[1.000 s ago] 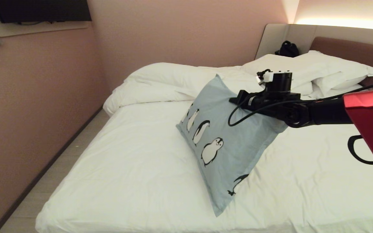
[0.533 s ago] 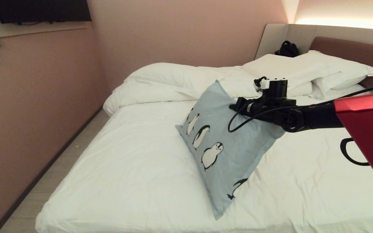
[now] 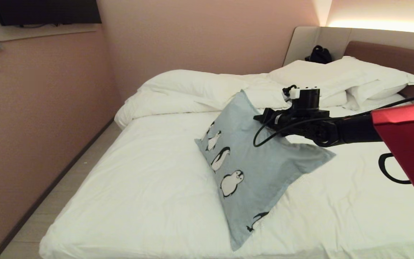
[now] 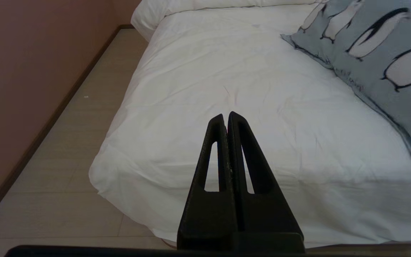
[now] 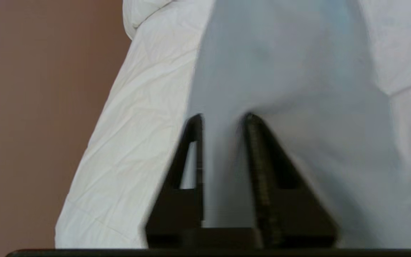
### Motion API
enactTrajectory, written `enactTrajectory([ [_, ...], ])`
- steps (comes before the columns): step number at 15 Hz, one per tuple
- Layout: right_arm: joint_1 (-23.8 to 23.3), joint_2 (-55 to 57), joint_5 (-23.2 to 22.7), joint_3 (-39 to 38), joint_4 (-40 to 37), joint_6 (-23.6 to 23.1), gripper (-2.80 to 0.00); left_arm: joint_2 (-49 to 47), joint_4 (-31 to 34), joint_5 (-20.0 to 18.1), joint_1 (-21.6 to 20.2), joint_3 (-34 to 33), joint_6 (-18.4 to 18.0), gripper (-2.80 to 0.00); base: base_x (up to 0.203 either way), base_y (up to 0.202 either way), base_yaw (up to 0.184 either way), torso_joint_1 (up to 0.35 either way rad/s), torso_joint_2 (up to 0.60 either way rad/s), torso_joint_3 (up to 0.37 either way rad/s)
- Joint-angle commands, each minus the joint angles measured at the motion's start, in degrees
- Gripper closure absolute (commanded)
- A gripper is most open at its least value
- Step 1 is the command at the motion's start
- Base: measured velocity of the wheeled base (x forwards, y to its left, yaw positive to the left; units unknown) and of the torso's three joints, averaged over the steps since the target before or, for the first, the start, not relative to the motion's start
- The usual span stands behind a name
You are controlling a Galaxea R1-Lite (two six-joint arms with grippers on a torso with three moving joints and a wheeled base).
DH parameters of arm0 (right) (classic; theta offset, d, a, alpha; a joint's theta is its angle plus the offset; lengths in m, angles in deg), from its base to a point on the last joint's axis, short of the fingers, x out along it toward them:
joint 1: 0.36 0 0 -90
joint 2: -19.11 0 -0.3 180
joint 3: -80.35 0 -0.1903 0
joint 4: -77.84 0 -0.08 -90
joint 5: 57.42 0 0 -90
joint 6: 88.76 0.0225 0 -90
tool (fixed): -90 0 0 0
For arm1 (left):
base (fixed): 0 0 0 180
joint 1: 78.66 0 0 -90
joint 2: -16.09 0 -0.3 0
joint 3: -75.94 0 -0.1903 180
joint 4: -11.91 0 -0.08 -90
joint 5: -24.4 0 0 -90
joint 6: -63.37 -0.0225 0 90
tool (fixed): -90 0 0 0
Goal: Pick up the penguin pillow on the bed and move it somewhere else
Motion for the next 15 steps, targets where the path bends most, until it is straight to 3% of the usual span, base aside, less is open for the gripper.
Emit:
enactTrajectory([
  [1,-0.4,-0.9,-0.1,0.0,-0.2,0.1,-2.8,0.0,0.0,0.0,0.0,0.0,0.0,0.0,0.0,0.0,0.0,0.0,0.0,0.0],
  [11,-6.2,-14.6,-0.9,-4.8,-1.0,-0.3,-2.8,0.0,0.0,0.0,0.0,0.0,0.0,0.0,0.0,0.0,0.0,0.0,0.0,0.0],
  [12,-6.3,-15.5,-1.0,-5.4,-1.0,-0.3,0.0,0.0,0.0,0.0,0.0,0.0,0.0,0.0,0.0,0.0,0.0,0.0,0.0,0.0],
  [15,-7.6,-17.7,-1.0,-5.6,-1.0,-0.2,0.0,0.0,0.0,0.0,0.0,0.0,0.0,0.0,0.0,0.0,0.0,0.0,0.0,0.0],
])
